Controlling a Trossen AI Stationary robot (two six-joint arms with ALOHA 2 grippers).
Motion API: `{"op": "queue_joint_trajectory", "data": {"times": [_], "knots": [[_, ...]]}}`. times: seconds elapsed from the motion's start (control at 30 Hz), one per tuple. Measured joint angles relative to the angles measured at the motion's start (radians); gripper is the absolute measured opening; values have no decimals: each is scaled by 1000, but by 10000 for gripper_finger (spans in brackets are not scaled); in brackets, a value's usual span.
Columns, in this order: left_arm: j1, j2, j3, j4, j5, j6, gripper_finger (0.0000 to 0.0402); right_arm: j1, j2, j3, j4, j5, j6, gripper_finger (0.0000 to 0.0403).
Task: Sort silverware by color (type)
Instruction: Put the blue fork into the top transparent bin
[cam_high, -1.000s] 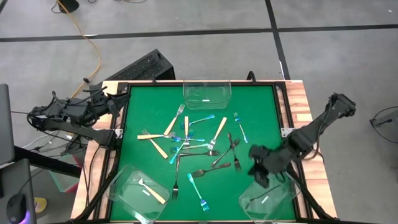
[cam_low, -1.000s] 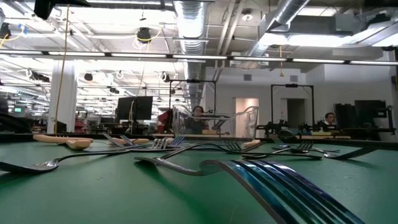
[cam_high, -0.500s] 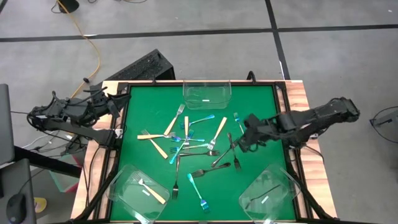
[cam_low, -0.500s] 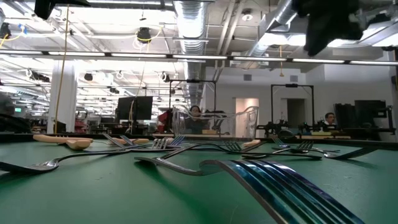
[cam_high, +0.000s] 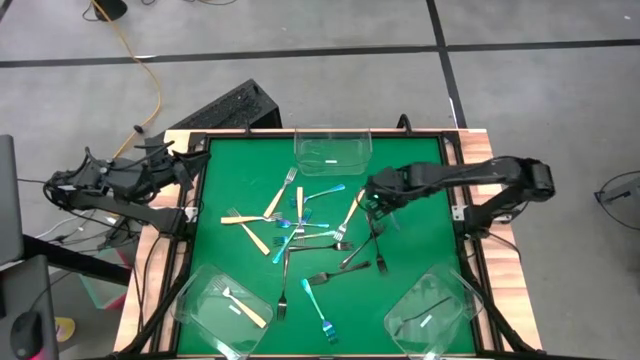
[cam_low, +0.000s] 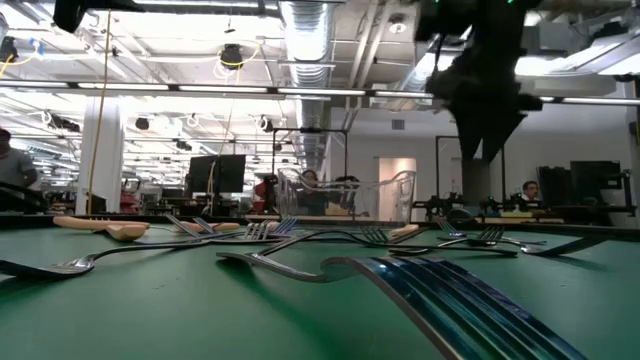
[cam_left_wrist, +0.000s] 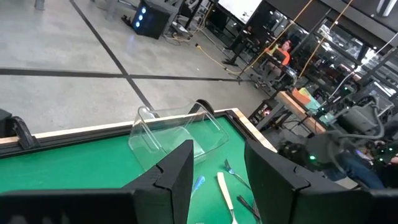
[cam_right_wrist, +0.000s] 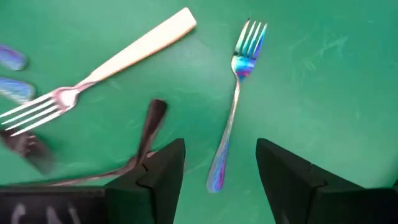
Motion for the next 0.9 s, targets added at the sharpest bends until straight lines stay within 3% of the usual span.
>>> {"op": "queue_joint_trajectory", "data": {"times": [0.2,0.4,0.63,0.9], "knots": [[0,0,0,-32,0,0,128,-81,89,-12,13,-34,-79,219],[0,0,0,-37,7,-1,128,-152,69,-164,174,-102,-97,219],[0,0,0,-44,-4,7,128,-173,45,-268,318,-117,-124,218],[0,0,0,-46,-6,6,128,-172,132,-273,381,-116,-150,218]]}}
